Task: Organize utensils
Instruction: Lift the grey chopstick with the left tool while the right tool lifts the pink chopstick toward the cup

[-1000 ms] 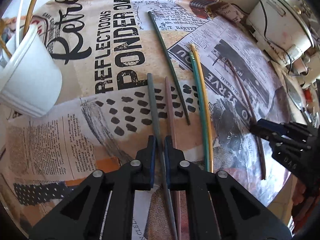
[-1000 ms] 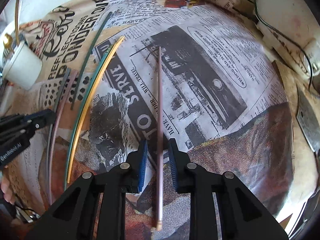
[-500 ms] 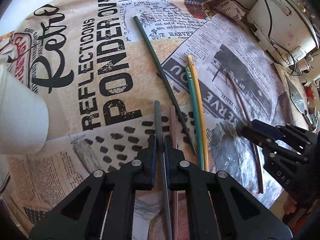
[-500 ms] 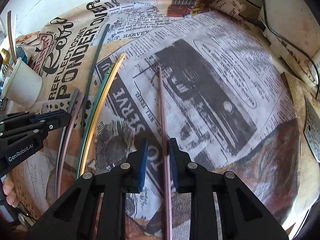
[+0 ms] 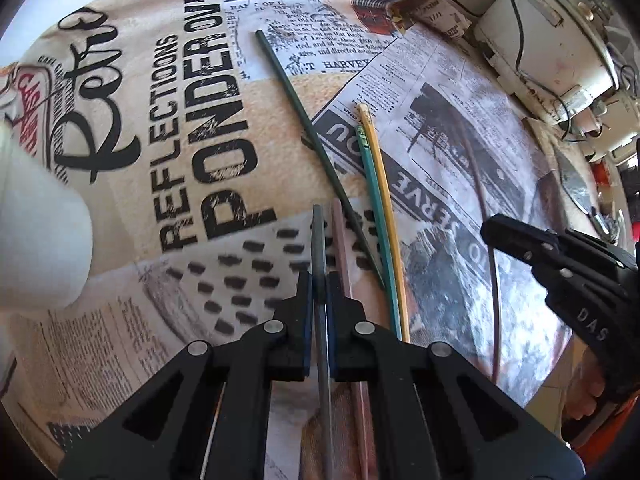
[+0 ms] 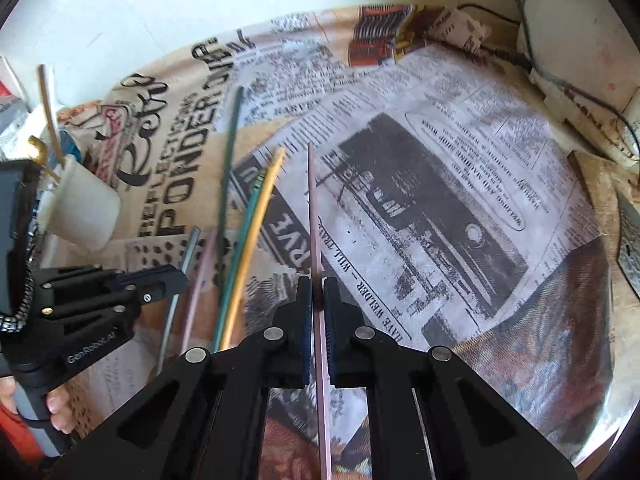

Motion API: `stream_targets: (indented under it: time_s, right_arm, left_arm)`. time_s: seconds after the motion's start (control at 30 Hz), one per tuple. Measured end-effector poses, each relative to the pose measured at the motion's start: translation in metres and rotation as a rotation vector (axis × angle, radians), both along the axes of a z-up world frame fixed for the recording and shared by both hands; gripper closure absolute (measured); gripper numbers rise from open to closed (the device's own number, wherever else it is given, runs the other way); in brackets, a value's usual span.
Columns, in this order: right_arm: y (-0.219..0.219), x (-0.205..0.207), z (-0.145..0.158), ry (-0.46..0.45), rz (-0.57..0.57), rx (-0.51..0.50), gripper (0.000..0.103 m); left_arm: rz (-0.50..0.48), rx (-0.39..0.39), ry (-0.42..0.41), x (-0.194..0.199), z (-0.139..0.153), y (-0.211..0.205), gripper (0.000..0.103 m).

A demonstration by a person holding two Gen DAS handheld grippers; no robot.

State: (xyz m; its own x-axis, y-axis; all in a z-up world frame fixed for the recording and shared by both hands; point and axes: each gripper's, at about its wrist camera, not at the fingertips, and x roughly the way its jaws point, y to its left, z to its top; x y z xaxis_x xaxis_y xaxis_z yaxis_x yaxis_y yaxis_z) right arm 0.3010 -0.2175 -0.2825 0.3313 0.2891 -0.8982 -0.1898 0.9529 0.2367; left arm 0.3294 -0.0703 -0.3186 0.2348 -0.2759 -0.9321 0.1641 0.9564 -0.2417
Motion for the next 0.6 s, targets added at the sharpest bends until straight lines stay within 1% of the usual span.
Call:
stream_targets:
  time_s: [0.13,0.27,0.33,0.4,0.47,0.6]
  right_arm:
    - [-0.006,-0.013,0.015,-0.034,-0.008,0.013,0.098]
    - [-0.007,-0.027,0.030,-0.074,-0.014,0.006,0.098]
    - [-0.008,-0.035,0.038,-0.096,-0.017,0.005,0.098]
    - [-0.011,-0.042,0.046,-0.113,-0.020,0.007,0.098]
    - [-0.011,-0.051,0.054,-0.136,-0.026,0.017,0.098]
    - [-0.011,-0.064,0.070,-0.179,-0.033,0.029,0.098]
  left_arm:
    - [-0.012,0.006,-0.027,-0.017,0.011,0.003,0.099]
    - [-0.020,-0.006,-0.062,-0.034,0.025,0.005,0.099]
    - [-0.014,-0.028,-0.086,-0.043,0.035,0.008,0.099]
    - [-0.009,-0.038,-0.121,-0.050,0.046,0.009,0.099]
    - [-0.009,-0.027,-0.170,-0.060,0.059,0.009,0.099]
    - [-0.007,-0.018,-0.240,-0.079,0.079,0.007,0.099]
